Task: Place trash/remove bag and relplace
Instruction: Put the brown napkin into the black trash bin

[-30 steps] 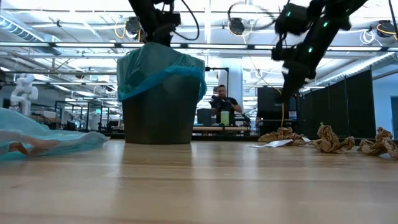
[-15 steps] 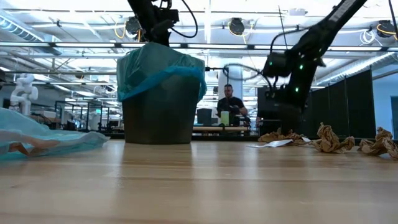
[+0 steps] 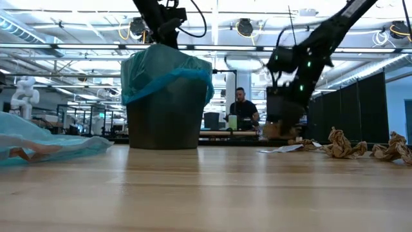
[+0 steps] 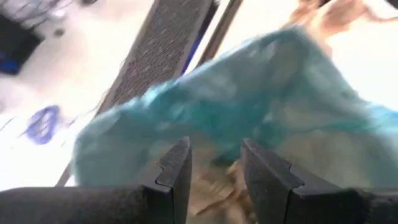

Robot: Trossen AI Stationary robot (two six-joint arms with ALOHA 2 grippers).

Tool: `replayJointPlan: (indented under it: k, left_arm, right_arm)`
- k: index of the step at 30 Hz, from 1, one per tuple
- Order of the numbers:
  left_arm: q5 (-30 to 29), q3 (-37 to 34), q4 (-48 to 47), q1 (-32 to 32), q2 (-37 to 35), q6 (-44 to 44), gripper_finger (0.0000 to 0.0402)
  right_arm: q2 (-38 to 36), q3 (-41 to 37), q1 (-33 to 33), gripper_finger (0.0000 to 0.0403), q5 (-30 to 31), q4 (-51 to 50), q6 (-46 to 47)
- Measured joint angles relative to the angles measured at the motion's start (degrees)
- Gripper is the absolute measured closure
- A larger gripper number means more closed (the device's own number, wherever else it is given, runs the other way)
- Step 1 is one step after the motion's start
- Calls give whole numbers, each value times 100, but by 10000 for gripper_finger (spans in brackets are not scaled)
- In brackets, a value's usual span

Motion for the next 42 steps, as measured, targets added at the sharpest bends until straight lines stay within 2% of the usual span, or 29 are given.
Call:
replayJointPlan:
  k: [2, 6, 8, 14, 21, 30, 33, 42]
  left_arm:
    - [693, 0, 196, 1, -18, 121, 267]
    - [2331, 0, 874, -10, -25, 217, 267]
    - [2739, 0, 1199, -10, -25, 216, 267]
    - [2643, -2, 1621, -160, 20, 211, 267]
    - [2970, -4, 1971, -584, 148, 211, 267]
    - [2805, -4, 2728, -981, 220, 104, 267]
    - [2633, -4, 2846, -991, 273, 72, 267]
    - [2685, -4, 3494, -1061, 630, 46, 267]
  right_arm:
    - [-380, 28, 124, 399, -80, 28, 110]
    - [-1179, 87, 356, 401, -836, 537, 279]
    - [-1531, 87, 494, 401, -1158, 858, 386]
    - [-2177, 87, 1010, 402, -1326, 1509, 774]
    - [-2109, 89, 1573, 403, -1295, 2277, 848]
    - [-2051, 89, 1718, 403, -1261, 2644, 1064]
    - [-2049, 89, 1718, 403, -1267, 2646, 1133]
    - [-2046, 89, 1797, 403, -1291, 2704, 1133]
